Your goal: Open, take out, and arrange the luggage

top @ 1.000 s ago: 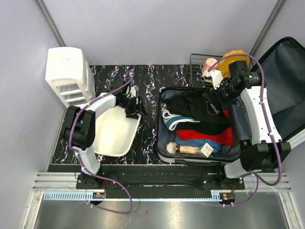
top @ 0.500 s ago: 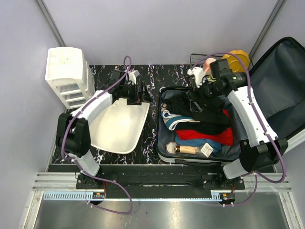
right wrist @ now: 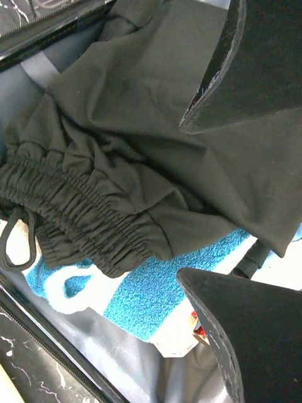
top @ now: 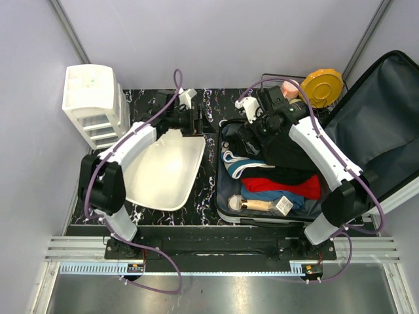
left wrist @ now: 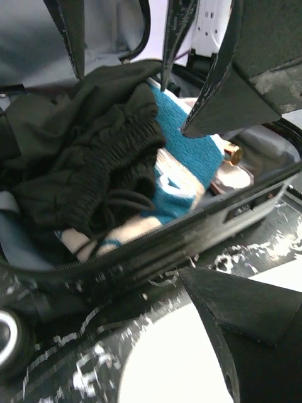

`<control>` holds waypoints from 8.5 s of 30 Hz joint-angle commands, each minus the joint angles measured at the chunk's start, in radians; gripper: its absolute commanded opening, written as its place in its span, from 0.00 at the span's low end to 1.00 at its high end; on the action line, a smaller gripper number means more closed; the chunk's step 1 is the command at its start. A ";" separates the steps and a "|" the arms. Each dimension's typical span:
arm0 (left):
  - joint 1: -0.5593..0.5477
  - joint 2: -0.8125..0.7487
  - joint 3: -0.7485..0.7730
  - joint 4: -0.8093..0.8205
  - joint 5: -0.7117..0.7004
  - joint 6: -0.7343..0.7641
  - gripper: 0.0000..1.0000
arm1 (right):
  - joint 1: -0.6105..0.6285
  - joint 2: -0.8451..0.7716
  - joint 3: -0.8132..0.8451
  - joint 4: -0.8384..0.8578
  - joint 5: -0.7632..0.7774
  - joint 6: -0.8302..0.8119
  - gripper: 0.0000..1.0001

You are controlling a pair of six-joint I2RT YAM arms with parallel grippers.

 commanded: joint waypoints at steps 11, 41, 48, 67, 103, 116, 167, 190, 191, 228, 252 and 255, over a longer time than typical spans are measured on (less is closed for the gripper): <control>-0.189 0.267 0.238 0.110 -0.013 -0.251 0.82 | -0.188 0.004 0.079 0.018 -0.021 0.202 0.89; -0.266 0.276 0.443 0.172 0.088 -0.188 0.00 | -0.205 0.117 0.272 0.045 -0.179 0.243 0.00; -0.261 0.209 0.459 0.160 0.068 -0.151 0.00 | -0.202 0.129 0.413 0.044 -0.216 0.240 0.00; -0.016 -0.119 0.212 0.071 -0.018 -0.173 0.00 | 0.019 0.495 1.067 -0.002 -0.299 0.162 0.00; 0.497 -0.655 -0.578 -0.087 -0.103 -0.162 0.06 | 0.465 0.807 0.910 0.493 -0.543 -0.137 0.00; 0.486 -0.675 -0.454 -0.264 0.111 0.038 0.58 | 0.497 0.798 0.857 0.210 -0.629 -0.425 0.00; 0.213 -0.004 -0.140 -0.599 0.001 0.852 0.77 | 0.074 -0.031 0.006 -0.111 -0.339 -0.374 0.99; 0.282 -0.107 -0.014 -0.631 0.049 0.771 0.88 | 0.092 0.204 0.086 -0.083 -0.268 -0.531 0.76; 0.286 -0.107 -0.015 -0.631 0.049 0.769 0.88 | 0.088 0.210 0.094 -0.088 -0.281 -0.527 0.68; 0.452 -0.115 -0.026 -0.622 0.097 0.734 0.87 | 0.043 0.281 0.258 -0.137 -0.258 -0.401 0.00; 0.588 -0.095 -0.037 -0.553 0.145 0.634 0.87 | 0.115 0.394 0.859 0.038 -0.292 -0.060 0.00; 0.630 -0.106 -0.047 -0.532 0.161 0.596 0.87 | 0.181 0.509 0.983 0.077 -0.244 -0.054 0.00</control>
